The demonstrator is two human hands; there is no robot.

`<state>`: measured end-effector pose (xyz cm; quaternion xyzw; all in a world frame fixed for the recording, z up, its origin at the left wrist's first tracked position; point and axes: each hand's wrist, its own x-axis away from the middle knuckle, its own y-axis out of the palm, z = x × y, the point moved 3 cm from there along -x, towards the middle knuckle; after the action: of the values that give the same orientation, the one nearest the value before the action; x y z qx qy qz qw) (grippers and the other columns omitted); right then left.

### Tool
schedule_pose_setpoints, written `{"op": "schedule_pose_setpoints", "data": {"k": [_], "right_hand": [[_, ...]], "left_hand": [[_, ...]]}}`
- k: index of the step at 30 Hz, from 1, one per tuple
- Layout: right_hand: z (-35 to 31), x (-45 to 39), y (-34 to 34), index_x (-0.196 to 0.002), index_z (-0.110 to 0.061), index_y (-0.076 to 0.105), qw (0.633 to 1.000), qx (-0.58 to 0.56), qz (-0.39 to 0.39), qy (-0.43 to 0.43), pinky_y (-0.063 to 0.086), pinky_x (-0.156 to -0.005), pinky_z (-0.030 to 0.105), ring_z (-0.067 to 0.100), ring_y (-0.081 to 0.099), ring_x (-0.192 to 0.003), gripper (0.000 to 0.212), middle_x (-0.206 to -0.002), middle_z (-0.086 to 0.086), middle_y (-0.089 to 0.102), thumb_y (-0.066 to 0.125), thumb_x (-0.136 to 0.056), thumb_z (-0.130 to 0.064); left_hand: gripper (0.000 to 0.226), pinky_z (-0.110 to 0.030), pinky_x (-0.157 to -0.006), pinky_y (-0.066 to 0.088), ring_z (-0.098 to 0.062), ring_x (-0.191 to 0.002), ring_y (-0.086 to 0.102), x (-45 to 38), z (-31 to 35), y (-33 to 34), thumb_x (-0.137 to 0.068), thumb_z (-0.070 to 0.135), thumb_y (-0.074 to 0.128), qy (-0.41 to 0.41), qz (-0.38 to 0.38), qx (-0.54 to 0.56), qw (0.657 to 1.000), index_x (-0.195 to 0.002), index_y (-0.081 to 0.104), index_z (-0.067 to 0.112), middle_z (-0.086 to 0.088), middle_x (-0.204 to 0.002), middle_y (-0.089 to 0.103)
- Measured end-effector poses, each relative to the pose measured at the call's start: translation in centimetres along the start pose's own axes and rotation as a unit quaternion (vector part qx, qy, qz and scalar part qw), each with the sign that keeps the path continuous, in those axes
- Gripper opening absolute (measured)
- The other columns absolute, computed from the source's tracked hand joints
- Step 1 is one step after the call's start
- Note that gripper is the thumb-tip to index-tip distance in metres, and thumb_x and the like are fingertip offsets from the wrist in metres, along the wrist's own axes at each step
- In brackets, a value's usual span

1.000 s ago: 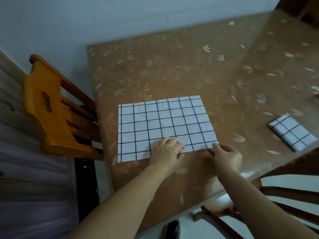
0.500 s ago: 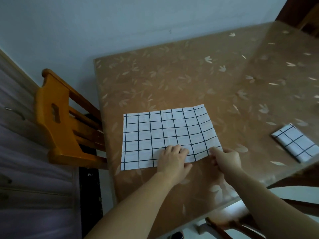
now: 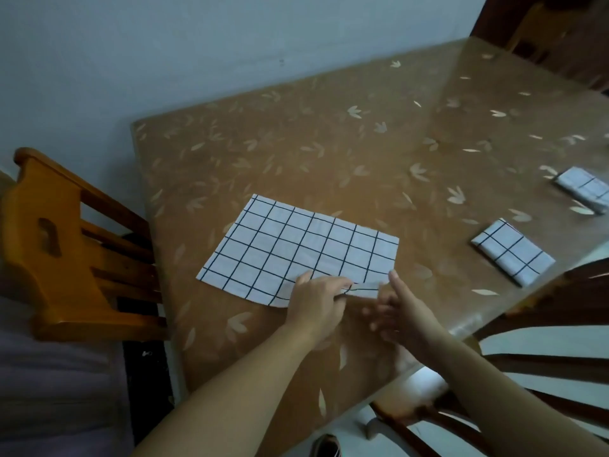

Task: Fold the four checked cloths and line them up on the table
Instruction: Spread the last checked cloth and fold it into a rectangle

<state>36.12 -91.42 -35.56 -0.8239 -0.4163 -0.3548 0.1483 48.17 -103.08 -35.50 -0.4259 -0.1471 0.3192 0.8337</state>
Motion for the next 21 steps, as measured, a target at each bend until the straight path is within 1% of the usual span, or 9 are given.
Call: {"op": "schedule_pose_setpoints", "data": {"k": [2, 4, 5, 8, 10, 12, 15, 18, 21], "right_hand": [[-0.3, -0.6, -0.5, -0.078, -0.010, 0.064, 0.997, -0.047, 0.053, -0.015, 0.040, -0.050, 0.026, 0.022, 0.058, -0.053, 0.039, -0.073, 0.012, 0.070, 0.051, -0.092, -0.044], [-0.5, -1.7, -1.2, -0.096, -0.006, 0.060, 0.989, 0.051, 0.123, -0.069, 0.049, -0.049, 0.031, 0.021, 0.062, -0.055, 0.015, -0.079, 0.009, 0.068, 0.055, -0.090, -0.019], [-0.7, -2.2, -1.5, -0.109, -0.010, 0.057, 0.972, 0.135, 0.156, -0.110, 0.054, -0.055, 0.036, 0.023, 0.064, -0.063, 0.023, -0.089, 0.009, 0.067, 0.059, -0.085, -0.013], [-2.1, -2.7, -1.5, -0.139, -0.030, 0.034, 0.890, 0.351, 0.200, -0.211, 0.049, -0.076, 0.038, 0.026, 0.057, -0.097, 0.073, -0.128, 0.002, 0.041, 0.070, -0.076, -0.019], [-2.9, -2.9, -0.8, -0.144, -0.034, 0.030, 0.778, 0.528, 0.200, -0.275, 0.043, -0.090, 0.045, 0.031, 0.042, -0.121, 0.079, -0.147, 0.004, 0.026, 0.071, -0.077, -0.025], [-3.3, -3.2, 0.0, -0.132, -0.033, 0.051, 0.682, 0.626, 0.196, -0.322, 0.035, -0.098, 0.049, 0.034, 0.031, -0.133, 0.058, -0.151, 0.005, 0.029, 0.068, -0.078, -0.022], [-3.7, -3.0, 0.7, -0.090, -0.026, 0.073, 0.649, 0.641, 0.165, -0.375, 0.035, -0.094, 0.046, 0.029, 0.047, -0.128, 0.019, -0.131, 0.001, 0.060, 0.074, -0.074, -0.016], [-3.5, -1.5, 1.5, -0.071, -0.024, 0.069, 0.597, 0.652, 0.098, -0.457, 0.045, -0.080, 0.041, 0.024, 0.065, -0.107, 0.004, -0.103, -0.004, 0.073, 0.071, -0.068, -0.023], [-2.2, -0.4, 3.2, -0.066, -0.027, 0.056, 0.544, 0.730, -0.012, -0.414, 0.041, -0.075, 0.030, 0.014, 0.063, -0.099, 0.020, -0.095, -0.012, 0.068, 0.046, -0.072, -0.044]], "left_hand": [[0.021, -0.031, -0.085, 0.050, -0.011, -0.084, 0.063, 0.2, -1.3, -0.9, -0.094, 0.025, 0.055, -0.050, -0.001, 0.082, 0.995, -0.105, 0.073, 0.025, 0.008, -0.090, 0.073], [0.019, -0.018, -0.065, 0.047, -0.002, -0.073, 0.060, 0.6, -1.9, -1.8, -0.093, 0.027, 0.056, -0.066, -0.028, 0.137, 0.988, -0.094, 0.075, 0.025, 0.014, -0.074, 0.067], [0.019, -0.013, -0.062, 0.045, 0.000, -0.073, 0.060, 1.0, -2.0, -2.2, -0.092, 0.026, 0.057, -0.069, -0.037, 0.156, 0.985, -0.089, 0.076, 0.024, 0.015, -0.071, 0.066], [0.019, -0.022, -0.070, 0.051, -0.004, -0.081, 0.062, 2.1, -3.3, -3.3, -0.089, 0.023, 0.059, -0.072, -0.050, 0.180, 0.980, -0.084, 0.077, 0.021, 0.010, -0.081, 0.071], [0.017, -0.015, -0.080, 0.050, -0.002, -0.094, 0.062, 3.2, -4.1, -4.0, -0.090, 0.020, 0.062, -0.060, -0.087, 0.175, 0.979, -0.094, 0.078, 0.023, 0.012, -0.097, 0.072], [0.016, -0.001, -0.082, 0.041, -0.001, -0.104, 0.057, 4.2, -5.0, -4.6, -0.090, 0.017, 0.065, -0.040, -0.108, 0.149, 0.982, -0.100, 0.078, 0.021, 0.009, -0.107, 0.071], [0.023, -0.010, -0.089, 0.044, -0.006, -0.105, 0.058, 5.2, -6.4, -5.5, -0.089, 0.009, 0.064, -0.036, -0.084, 0.109, 0.990, -0.105, 0.076, 0.021, 0.004, -0.110, 0.071], [0.048, -0.030, -0.096, 0.048, -0.019, -0.109, 0.061, 5.1, -8.5, -5.7, -0.075, -0.011, 0.059, -0.046, -0.003, 0.054, 0.997, -0.107, 0.075, 0.020, -0.001, -0.112, 0.071], [0.052, -0.017, -0.091, 0.046, -0.017, -0.108, 0.062, 5.0, -9.0, -6.8, -0.077, -0.010, 0.062, -0.130, 0.024, 0.068, 0.989, -0.114, 0.070, 0.027, 0.006, -0.115, 0.067]]}}
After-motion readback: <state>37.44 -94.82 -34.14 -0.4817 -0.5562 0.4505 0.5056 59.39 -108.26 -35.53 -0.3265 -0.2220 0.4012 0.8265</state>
